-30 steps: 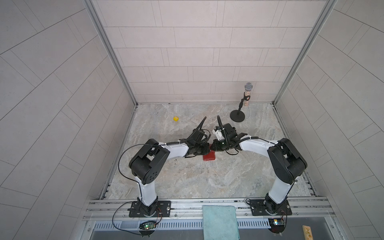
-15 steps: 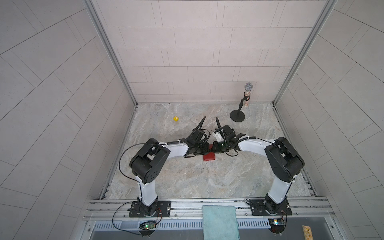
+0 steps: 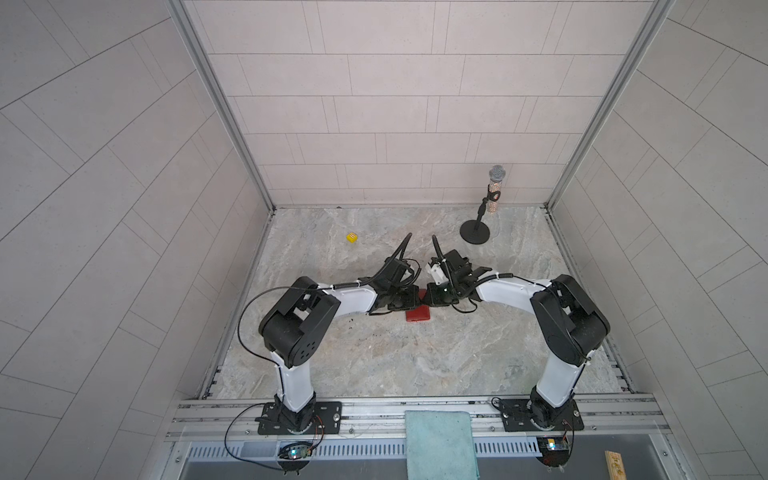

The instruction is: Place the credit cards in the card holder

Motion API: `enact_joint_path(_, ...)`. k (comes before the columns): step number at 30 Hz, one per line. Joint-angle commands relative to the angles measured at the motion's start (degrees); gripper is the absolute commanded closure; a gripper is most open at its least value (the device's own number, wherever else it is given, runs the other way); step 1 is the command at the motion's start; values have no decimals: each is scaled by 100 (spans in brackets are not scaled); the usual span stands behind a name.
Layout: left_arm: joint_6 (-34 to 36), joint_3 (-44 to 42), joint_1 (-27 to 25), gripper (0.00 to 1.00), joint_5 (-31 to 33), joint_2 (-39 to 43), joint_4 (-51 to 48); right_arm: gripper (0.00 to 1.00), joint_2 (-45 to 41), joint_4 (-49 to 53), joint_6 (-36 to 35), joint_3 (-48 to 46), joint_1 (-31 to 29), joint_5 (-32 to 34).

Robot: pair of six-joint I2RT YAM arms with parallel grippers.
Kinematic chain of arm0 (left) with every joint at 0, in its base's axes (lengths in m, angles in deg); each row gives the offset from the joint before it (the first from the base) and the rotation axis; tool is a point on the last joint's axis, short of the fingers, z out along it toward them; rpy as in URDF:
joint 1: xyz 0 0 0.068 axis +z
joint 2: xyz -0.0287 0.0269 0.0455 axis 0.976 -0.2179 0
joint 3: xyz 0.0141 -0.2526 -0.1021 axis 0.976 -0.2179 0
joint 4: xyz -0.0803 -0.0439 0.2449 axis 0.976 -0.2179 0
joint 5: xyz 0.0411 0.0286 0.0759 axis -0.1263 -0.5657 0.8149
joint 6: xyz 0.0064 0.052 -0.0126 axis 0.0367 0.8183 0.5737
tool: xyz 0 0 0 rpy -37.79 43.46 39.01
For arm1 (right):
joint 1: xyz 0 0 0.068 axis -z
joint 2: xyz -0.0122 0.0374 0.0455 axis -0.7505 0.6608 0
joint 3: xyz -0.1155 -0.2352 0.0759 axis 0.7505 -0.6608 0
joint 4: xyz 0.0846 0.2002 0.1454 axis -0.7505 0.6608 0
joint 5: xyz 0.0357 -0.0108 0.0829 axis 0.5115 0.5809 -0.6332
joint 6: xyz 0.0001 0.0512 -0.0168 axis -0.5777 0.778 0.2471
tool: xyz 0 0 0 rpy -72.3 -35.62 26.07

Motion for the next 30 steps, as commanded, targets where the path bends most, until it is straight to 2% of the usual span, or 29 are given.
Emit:
enact_joint_path(1, -3, -22, -14, 100, -74, 158, 1, 84, -239, 23, -10, 111, -30, 37)
enact_joint_path(12, 14, -66, -14, 100, 154, 201, -166, 88, -244, -41, 0, 137, -33, -73)
enact_joint_path(30, 7, -84, -5, 100, 218, 121, -252, 87, 160, -85, 60, 249, -31, -77)
